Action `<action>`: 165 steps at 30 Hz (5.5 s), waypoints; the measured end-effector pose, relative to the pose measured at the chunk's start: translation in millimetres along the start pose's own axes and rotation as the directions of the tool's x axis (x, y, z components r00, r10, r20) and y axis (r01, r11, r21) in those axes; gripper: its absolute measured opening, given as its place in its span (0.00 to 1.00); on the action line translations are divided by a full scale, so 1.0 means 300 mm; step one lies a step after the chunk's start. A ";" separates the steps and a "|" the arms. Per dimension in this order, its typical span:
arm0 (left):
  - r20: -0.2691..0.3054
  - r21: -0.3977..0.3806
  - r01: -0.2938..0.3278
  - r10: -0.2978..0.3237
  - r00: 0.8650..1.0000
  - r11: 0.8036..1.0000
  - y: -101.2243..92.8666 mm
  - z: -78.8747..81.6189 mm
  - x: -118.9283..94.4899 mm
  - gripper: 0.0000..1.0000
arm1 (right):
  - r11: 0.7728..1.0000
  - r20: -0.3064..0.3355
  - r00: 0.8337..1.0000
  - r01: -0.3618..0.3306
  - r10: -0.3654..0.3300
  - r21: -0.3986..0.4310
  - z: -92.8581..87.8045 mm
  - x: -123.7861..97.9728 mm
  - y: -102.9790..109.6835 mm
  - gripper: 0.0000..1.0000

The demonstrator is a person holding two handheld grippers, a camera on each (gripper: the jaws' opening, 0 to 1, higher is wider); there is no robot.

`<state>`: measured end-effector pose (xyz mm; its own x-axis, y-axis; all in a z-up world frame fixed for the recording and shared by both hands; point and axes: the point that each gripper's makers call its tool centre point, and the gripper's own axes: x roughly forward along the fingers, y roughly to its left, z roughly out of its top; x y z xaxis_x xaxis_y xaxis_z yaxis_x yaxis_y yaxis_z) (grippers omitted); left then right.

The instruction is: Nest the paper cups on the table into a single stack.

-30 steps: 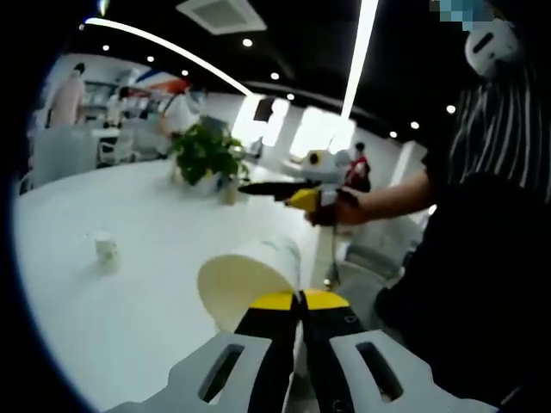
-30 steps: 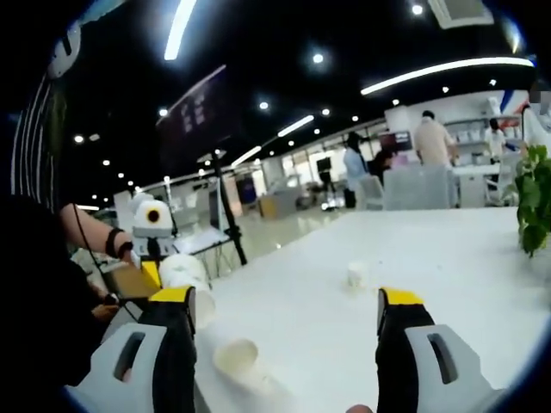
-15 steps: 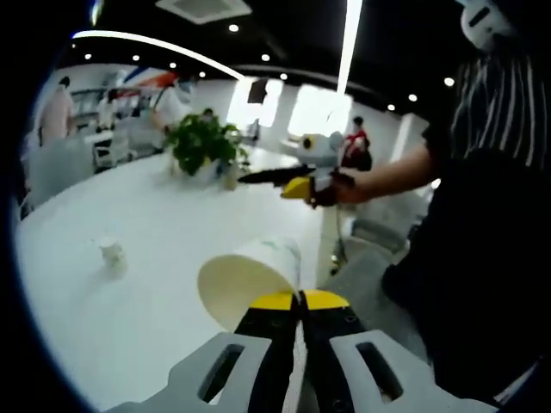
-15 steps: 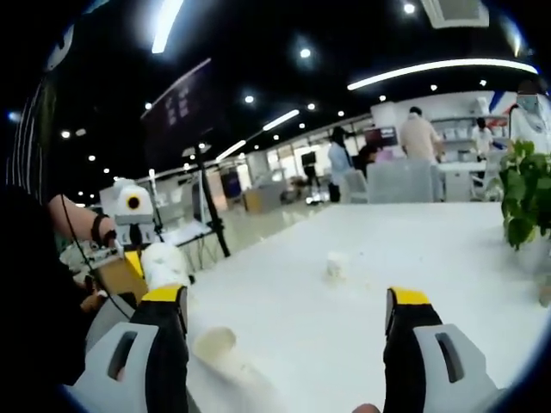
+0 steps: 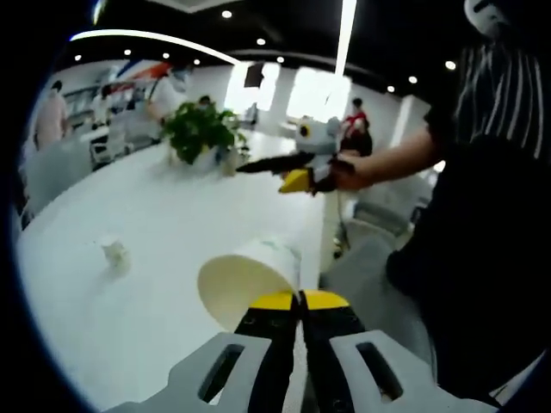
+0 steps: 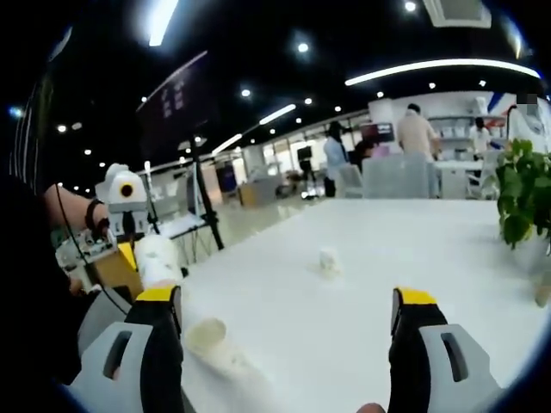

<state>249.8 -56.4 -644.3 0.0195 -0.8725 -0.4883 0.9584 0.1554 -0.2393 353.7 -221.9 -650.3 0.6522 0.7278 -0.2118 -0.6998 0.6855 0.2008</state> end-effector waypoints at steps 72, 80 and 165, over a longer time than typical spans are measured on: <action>-0.552 0.412 0.128 0.135 0.823 0.902 0.082 -0.173 0.172 0.00 | 0.994 0.037 0.999 0.034 -0.038 0.101 -0.068 -0.077 0.008 0.97; -0.570 0.410 0.144 0.129 0.812 0.901 0.092 -0.184 0.186 0.00 | 0.993 0.041 0.998 0.044 -0.049 0.114 -0.077 -0.094 -0.012 0.96; -0.449 0.277 0.077 0.058 0.891 0.958 0.100 -0.204 0.205 0.15 | 0.986 0.034 0.999 0.033 -0.039 0.162 -0.114 -0.099 -0.001 0.90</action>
<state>262.4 -77.0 -733.0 -0.0546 -0.5604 -0.8264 0.9983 -0.0466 -0.0343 324.5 -244.2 -676.8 0.6885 0.7007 -0.1872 -0.6214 0.7030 0.3460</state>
